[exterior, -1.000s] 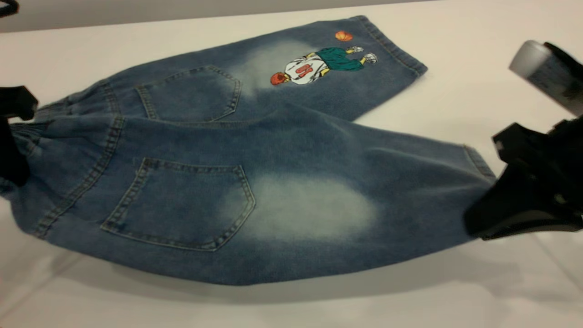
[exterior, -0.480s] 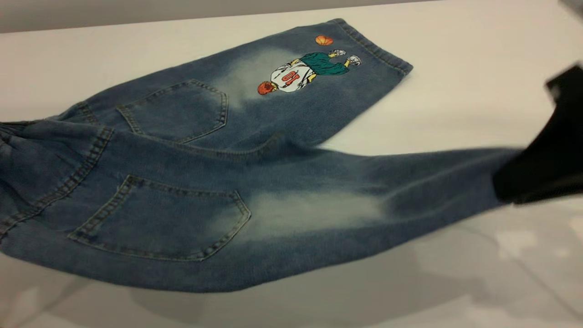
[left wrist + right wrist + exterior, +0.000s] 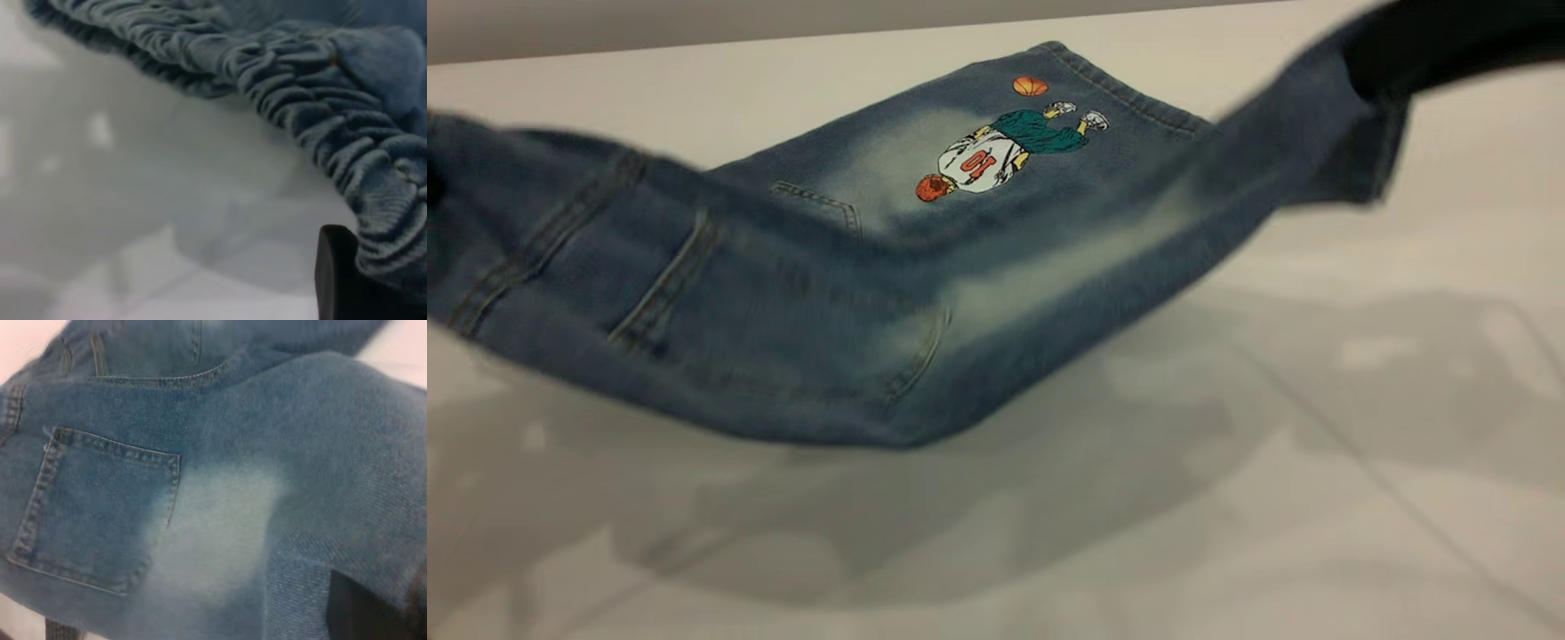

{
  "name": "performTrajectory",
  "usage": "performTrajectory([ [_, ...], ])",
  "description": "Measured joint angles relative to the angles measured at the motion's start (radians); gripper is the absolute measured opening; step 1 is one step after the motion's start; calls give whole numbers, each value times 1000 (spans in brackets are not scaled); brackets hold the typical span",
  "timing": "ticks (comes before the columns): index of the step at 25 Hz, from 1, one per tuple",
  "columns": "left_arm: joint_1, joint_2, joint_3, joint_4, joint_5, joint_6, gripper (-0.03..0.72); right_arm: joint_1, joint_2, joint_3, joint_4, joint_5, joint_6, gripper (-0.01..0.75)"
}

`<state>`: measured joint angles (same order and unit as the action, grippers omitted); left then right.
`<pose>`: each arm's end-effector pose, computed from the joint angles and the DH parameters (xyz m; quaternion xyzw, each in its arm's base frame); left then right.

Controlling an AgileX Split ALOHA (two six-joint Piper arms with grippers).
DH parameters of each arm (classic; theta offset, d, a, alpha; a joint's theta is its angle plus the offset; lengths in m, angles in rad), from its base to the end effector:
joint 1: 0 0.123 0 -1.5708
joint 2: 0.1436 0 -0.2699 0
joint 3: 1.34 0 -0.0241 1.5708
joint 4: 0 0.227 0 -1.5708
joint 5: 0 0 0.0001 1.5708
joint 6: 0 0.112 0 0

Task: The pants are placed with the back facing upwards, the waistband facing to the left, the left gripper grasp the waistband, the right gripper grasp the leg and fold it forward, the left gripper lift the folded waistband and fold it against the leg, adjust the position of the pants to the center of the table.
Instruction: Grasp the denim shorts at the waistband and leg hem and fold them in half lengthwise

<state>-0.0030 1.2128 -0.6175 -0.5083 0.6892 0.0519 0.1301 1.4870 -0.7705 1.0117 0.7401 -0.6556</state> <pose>0.1977 -0.0353 0.2009 -0.1348 0.9551 -0.1887 0.1844 0.2465 0.0969 0.1972 -0.0347 0.9277 0.3258 0.1787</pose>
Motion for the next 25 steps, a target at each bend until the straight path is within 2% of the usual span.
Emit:
performTrajectory([
  [10, 2, 2, 0, -71, -43, -28, 167, 0, 211, -261, 2, 68, 0, 24],
  [18, 2, 42, 67, -75, -63, -30, 167, 0, 206, -264, -48, 124, 22, 24],
  [25, 2, 44, 230, -257, -175, 3, 167, 0, 133, -263, -175, 143, 134, 24],
])
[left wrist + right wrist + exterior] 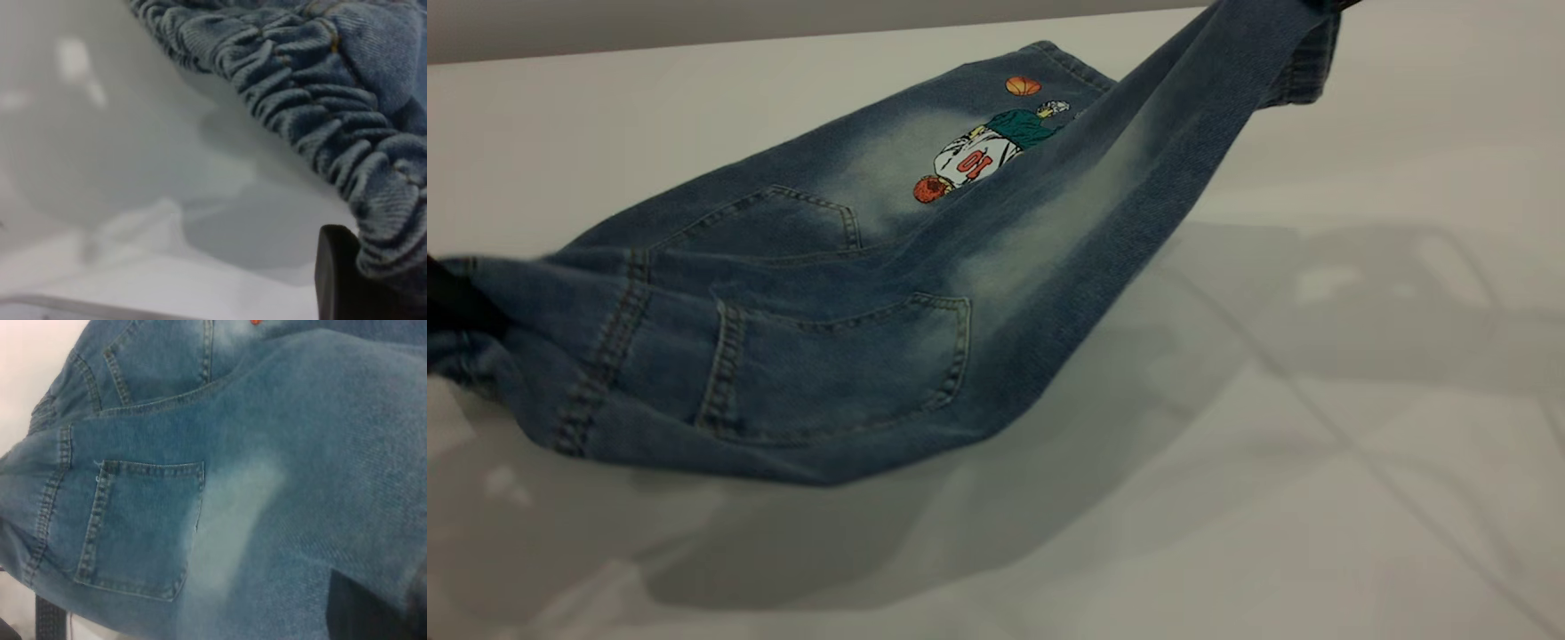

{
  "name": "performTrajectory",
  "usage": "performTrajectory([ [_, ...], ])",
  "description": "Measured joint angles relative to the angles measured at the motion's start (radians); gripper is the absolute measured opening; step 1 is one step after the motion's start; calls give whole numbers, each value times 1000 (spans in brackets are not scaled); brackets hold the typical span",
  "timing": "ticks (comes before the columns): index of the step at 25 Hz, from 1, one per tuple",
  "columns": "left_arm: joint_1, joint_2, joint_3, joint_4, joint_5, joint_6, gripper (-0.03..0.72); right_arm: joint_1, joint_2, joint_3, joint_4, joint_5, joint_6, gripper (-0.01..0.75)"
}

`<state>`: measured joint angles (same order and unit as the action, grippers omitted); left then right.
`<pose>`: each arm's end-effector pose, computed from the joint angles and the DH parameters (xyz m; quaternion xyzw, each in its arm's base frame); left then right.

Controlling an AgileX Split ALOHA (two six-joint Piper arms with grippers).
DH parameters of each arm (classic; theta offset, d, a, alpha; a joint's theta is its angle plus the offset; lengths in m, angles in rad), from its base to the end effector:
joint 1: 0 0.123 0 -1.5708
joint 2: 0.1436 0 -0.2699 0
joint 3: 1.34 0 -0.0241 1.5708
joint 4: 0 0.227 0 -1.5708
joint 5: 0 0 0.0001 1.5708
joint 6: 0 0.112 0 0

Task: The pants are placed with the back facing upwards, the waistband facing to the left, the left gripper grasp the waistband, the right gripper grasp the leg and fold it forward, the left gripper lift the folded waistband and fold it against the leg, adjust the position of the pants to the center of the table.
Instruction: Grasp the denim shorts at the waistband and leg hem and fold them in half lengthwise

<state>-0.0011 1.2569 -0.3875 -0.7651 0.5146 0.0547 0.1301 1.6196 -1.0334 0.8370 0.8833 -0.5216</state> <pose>0.1733 -0.0384 0.1492 -0.2711 0.9269 -0.2229 0.1327 0.2862 0.1023 0.2155 -0.0759 0.9345 0.3138 0.1499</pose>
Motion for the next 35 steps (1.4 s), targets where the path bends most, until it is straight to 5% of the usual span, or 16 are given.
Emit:
performTrajectory([
  [8, 0, 0, 10, -323, -46, 161, 167, 0, 32, -22, -53, 46, 71, 24],
  [17, 0, 0, 10, -706, -64, 259, 167, 0, 153, -203, -33, 128, 111, 24],
  [26, 0, 0, 10, -890, -86, 272, 167, 0, 323, -409, 80, 243, 177, 24],
  [35, 16, 0, 9, -982, -126, 251, 167, 0, 467, -618, 172, 199, 261, 24],
])
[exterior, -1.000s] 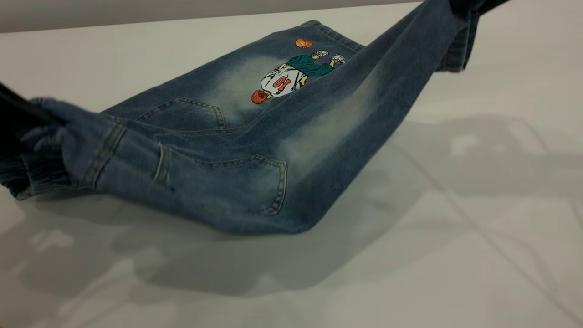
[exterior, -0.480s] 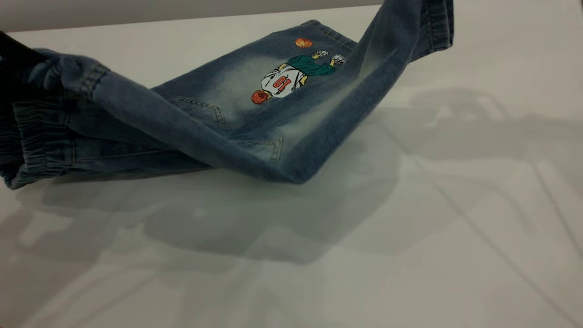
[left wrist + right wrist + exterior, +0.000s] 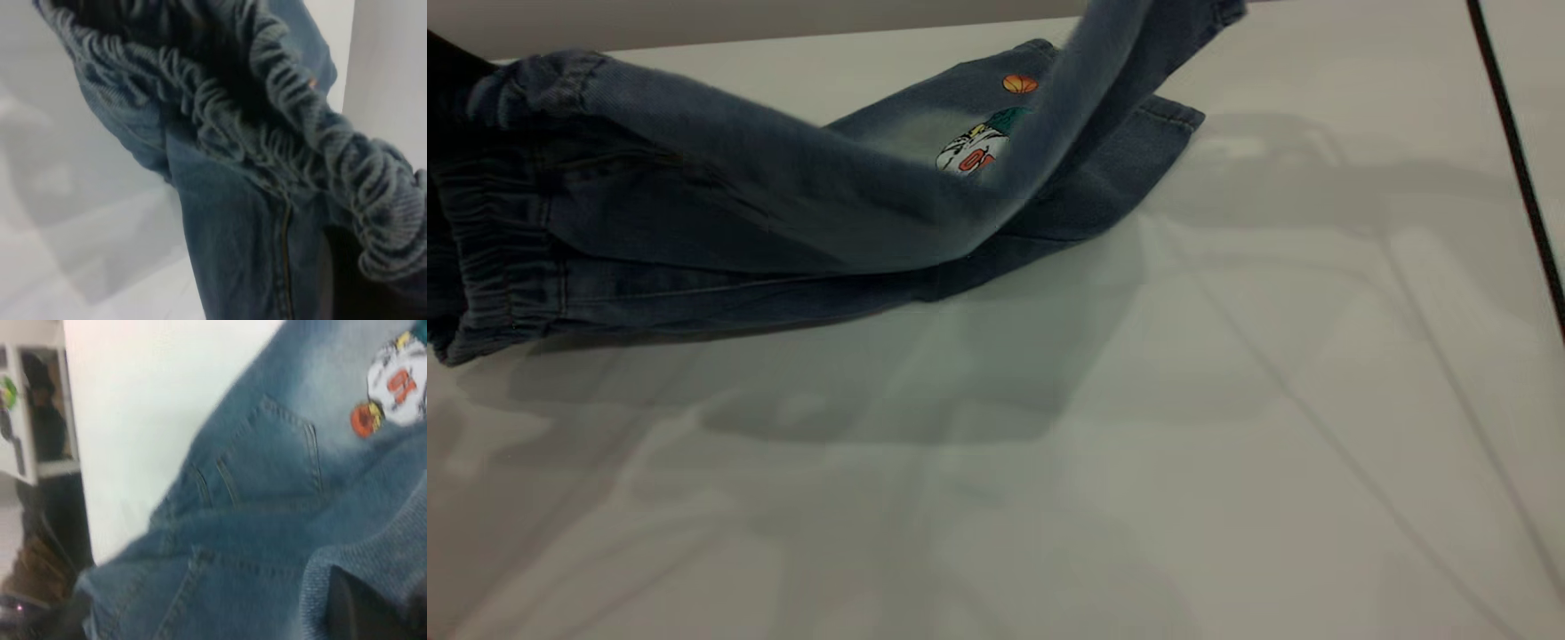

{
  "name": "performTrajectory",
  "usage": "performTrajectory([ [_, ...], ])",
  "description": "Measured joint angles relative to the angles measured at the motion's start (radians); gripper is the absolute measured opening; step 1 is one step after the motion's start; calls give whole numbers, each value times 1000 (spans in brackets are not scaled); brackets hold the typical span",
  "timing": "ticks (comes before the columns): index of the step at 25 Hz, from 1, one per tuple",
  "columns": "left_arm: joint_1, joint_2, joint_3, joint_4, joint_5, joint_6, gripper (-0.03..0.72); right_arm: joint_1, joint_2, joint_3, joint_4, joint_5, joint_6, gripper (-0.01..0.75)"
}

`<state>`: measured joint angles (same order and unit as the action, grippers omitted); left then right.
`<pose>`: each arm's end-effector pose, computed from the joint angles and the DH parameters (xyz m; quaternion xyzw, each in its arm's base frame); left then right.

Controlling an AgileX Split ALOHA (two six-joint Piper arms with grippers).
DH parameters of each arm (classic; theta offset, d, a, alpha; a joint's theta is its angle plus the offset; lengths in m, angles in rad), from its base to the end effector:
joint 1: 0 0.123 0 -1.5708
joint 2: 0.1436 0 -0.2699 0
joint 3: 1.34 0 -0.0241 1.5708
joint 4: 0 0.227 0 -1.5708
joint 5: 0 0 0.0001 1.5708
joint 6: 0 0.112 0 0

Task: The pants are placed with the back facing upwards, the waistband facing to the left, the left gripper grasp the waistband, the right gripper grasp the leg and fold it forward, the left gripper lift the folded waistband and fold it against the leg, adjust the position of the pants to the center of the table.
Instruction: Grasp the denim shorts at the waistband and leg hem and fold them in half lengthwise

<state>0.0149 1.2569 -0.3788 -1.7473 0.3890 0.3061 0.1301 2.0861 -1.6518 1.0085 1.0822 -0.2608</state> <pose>0.2098 -0.0388 0.1762 -0.5413 0.7159 -0.3976 0.1907 0.4039 0.1373 0.2144 0.0227 0.8948 0.4366 0.0906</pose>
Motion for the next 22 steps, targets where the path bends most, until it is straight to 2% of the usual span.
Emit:
performTrajectory([
  [4, 34, 0, 0, 0, -23, -25, 167, 7, 77, -48, 61, -26, 0, 24],
  [13, 35, 0, 0, 1, -144, -122, 167, 55, 233, -197, 78, -112, 103, 24],
  [22, 35, 0, -1, 1, -342, -233, 167, 72, 257, -221, 95, -245, 184, 24],
])
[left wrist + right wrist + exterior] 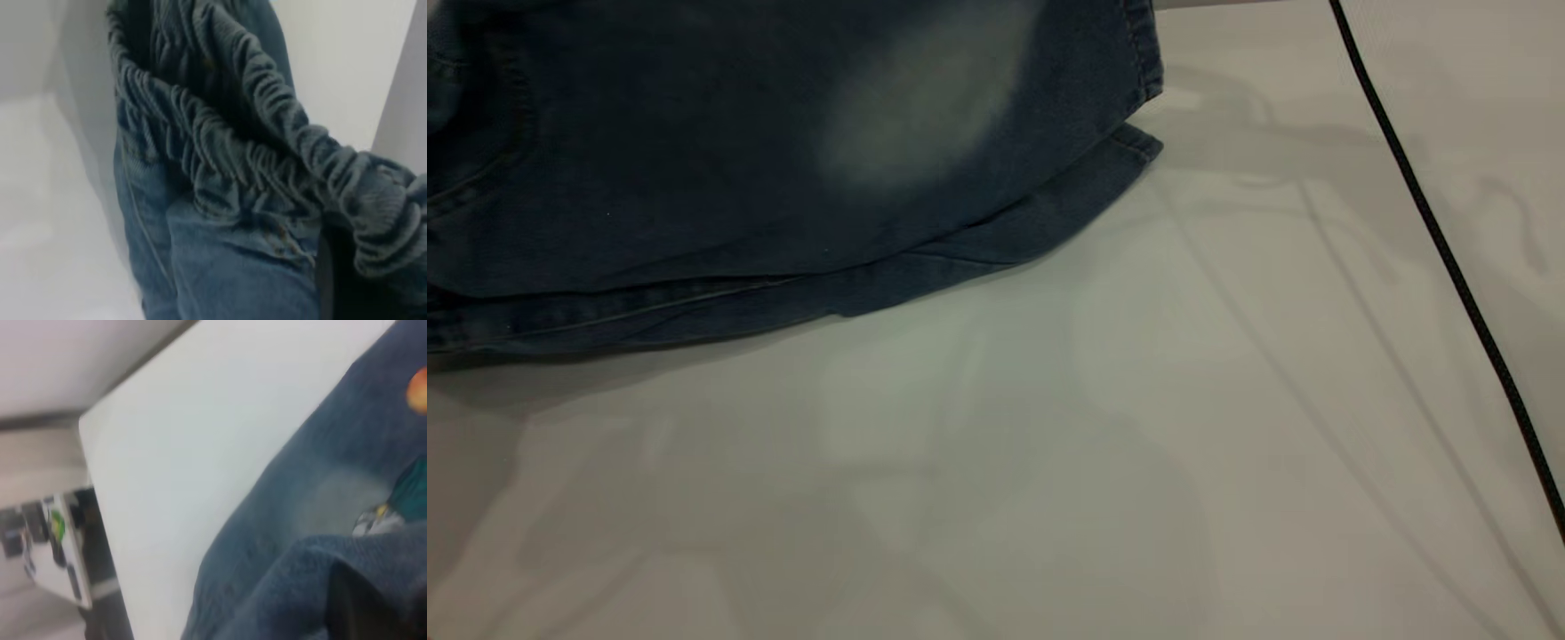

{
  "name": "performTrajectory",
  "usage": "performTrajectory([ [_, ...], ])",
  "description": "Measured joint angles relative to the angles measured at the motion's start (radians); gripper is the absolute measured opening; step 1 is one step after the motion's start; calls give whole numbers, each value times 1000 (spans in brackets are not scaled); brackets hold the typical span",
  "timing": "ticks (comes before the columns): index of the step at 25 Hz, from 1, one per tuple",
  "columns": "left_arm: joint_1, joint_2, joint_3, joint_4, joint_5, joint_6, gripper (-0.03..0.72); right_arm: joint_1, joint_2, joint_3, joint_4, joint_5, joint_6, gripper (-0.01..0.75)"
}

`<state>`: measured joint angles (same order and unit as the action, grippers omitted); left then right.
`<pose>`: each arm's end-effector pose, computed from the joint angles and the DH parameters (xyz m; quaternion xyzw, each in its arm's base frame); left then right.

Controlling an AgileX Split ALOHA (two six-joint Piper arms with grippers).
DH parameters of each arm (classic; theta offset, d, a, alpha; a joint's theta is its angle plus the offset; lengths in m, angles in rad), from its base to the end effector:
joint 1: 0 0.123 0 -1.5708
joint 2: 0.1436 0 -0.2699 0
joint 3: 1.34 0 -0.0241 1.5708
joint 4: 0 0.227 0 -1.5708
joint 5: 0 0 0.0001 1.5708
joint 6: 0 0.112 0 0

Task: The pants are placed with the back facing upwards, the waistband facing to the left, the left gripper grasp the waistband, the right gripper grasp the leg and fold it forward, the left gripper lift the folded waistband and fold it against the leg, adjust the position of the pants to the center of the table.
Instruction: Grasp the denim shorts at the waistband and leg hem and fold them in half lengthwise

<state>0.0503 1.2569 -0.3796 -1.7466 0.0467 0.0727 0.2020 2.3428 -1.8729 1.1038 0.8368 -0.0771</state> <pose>0.2105 0.0053 0.1659 -0.6950 0.6074 -0.2934 0.2490 0.4643 0.1709 0.1623 0.1584 0.8689 0.4531 0.1208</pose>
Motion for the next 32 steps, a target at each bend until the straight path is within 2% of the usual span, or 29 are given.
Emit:
performTrajectory([
  [4, 0, 0, -1, 0, -72, -57, 167, 7, 0, 0, 2, -51, 44, 24],
  [12, 0, 28, -1, 0, -194, -48, 167, 53, 15, 2, -31, -71, 48, 24],
  [17, 0, 102, -4, 5, -183, -20, 167, 60, 69, 3, -30, -69, 77, 24],
  [32, 0, 168, -76, 241, -240, -25, 167, 57, 76, 2, -35, -78, 10, 29],
])
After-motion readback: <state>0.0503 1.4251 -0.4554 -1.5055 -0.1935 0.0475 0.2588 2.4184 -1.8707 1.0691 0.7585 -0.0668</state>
